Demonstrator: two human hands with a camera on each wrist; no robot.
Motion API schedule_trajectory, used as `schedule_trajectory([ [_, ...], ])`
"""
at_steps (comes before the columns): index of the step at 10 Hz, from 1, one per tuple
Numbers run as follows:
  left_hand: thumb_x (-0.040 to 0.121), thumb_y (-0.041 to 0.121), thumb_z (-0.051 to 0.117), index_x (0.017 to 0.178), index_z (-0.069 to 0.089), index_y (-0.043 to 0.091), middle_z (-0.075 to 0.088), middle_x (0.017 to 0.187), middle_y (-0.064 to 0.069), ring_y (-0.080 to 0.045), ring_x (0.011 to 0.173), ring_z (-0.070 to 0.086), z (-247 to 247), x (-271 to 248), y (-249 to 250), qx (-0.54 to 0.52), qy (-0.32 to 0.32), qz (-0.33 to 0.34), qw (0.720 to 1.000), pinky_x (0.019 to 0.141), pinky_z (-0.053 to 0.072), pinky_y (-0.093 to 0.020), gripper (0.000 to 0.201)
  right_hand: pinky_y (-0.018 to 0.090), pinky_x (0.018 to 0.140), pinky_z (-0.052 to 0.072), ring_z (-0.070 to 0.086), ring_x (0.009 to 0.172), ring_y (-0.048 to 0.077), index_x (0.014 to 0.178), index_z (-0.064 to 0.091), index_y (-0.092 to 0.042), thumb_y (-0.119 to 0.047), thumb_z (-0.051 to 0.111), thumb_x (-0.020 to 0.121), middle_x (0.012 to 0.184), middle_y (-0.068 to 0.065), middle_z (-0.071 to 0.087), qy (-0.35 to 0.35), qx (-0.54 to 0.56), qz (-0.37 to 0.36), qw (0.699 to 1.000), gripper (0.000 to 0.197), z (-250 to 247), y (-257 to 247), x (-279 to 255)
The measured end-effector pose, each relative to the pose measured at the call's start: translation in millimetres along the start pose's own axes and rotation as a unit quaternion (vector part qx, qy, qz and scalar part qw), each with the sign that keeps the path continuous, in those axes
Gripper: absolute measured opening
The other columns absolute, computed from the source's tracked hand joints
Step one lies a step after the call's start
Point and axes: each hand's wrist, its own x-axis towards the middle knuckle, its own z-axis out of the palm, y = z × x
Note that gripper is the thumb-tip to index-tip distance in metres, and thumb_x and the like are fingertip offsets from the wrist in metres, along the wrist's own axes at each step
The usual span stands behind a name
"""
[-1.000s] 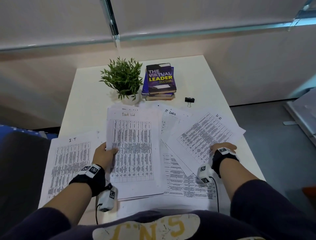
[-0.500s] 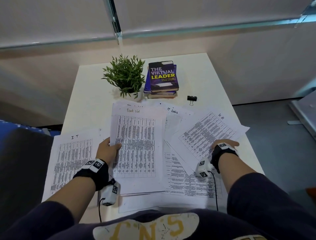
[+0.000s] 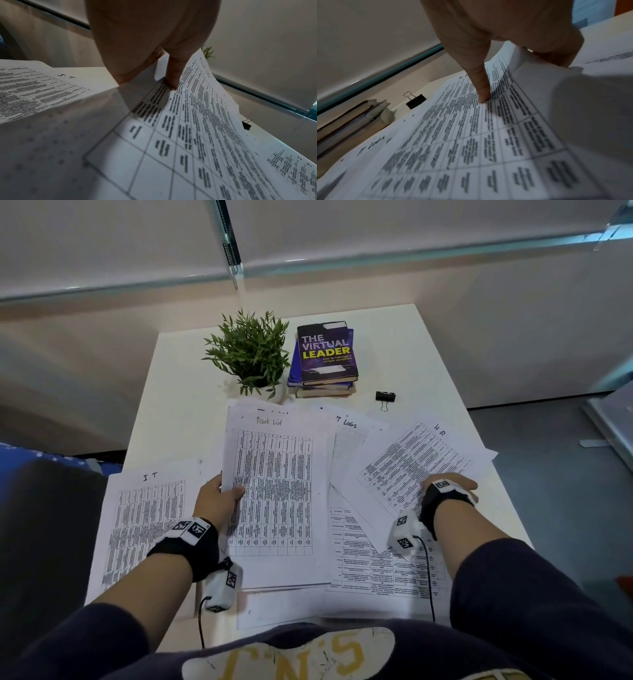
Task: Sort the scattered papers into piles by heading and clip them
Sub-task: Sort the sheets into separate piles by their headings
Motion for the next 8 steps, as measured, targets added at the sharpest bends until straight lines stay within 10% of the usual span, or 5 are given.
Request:
schedule_trajectory([
  [1,0.093,0.011,0.062,0.108,0.061,0.006,0.055,0.072,-0.008,-0.026,0.061,0.051,0,1,0,-0.004,-0.002,-0.004,1.0,0.064,0.05,-0.039,0.015,0.07,0.073,0.049,0.052,0.123,0.042,0.152,0.031,-0.013,-0.029,0.057,0.087,0.15,0.01,0.042,-0.047,-0.356,-0.094,0.928,0.071,28,14,72],
  [2,0.093,0.012,0.062,0.11,0.061,0.006,0.054,0.071,-0.007,-0.026,0.06,0.051,-2,2,1,-0.009,-0.004,-0.011,1.0,0.062,0.048,-0.037,0.018,0.048,0.094,0.053,0.053,0.126,0.029,0.155,0.015,-0.021,-0.028,0.057,0.094,0.147,0.002,0.044,-0.004,-0.264,-0.1,0.959,0.074,4,-2,8],
  [3,0.093,0.01,0.062,0.11,0.061,0.005,0.055,0.07,-0.008,-0.025,0.058,0.051,-3,3,5,-0.017,0.001,-0.008,1.0,0.061,0.049,-0.036,0.018,0.024,0.09,0.047,0.062,0.11,0.024,0.122,0.06,0.0,-0.022,0.059,0.091,0.117,0.009,0.064,-0.024,-0.35,-0.166,0.922,0.039,-15,-7,-25],
  [5,0.093,0.011,0.061,0.109,0.062,0.007,0.055,0.069,-0.007,-0.023,0.058,0.051,3,2,14,-0.032,-0.001,-0.021,0.999,0.06,0.049,-0.033,0.016,0.035,0.108,0.036,0.044,0.135,0.031,0.144,0.04,0.001,-0.016,0.05,0.098,0.149,0.016,0.043,-0.003,-0.124,-0.224,0.967,0.05,-45,-15,-24],
  [8,0.095,0.006,0.057,0.11,0.058,0.008,0.053,0.071,-0.009,-0.019,0.055,0.045,20,-9,28,-0.06,-0.014,-0.004,0.998,0.049,0.04,-0.023,0.015,0.019,0.07,0.053,0.067,0.088,0.013,0.119,0.064,-0.007,-0.012,0.064,0.092,0.109,0.005,0.069,-0.052,0.067,-0.43,0.899,0.027,-138,-51,-92],
])
